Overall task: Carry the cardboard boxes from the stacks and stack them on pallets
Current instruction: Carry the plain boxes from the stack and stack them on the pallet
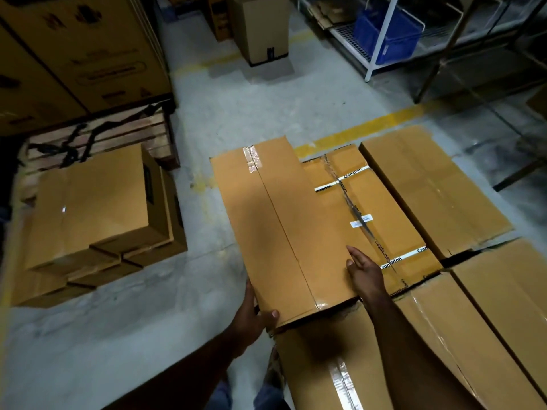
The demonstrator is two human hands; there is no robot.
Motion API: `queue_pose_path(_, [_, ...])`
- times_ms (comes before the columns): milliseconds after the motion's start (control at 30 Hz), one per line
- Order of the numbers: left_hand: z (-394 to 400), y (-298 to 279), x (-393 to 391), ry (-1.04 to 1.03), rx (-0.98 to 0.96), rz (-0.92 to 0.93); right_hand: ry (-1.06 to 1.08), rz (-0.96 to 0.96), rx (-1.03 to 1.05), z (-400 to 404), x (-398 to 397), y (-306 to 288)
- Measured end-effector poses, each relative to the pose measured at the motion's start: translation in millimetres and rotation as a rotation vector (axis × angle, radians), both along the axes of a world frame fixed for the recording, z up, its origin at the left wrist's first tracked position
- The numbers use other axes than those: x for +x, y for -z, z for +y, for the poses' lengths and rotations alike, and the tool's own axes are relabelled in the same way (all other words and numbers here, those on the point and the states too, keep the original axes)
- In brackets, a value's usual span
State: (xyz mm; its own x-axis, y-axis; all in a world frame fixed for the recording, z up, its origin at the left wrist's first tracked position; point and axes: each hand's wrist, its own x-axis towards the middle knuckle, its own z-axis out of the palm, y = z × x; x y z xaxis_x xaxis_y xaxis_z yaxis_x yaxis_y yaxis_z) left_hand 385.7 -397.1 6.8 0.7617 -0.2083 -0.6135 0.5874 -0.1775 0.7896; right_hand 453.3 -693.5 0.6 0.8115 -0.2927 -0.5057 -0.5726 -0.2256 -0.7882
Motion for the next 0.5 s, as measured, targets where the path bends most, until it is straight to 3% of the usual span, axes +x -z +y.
queue_pose_path(167, [-0.5, 3.5, 4.0, 0.02, 0.036, 0.021, -0.017, 0.0, -0.114, -0.5, 1.8, 7.0])
queue_pose_path(500, [2.8, 6.7, 4.9, -0.007, 0.032, 0.022, -0.113, 0.009, -0.091, -5.3, 6.5, 1.7])
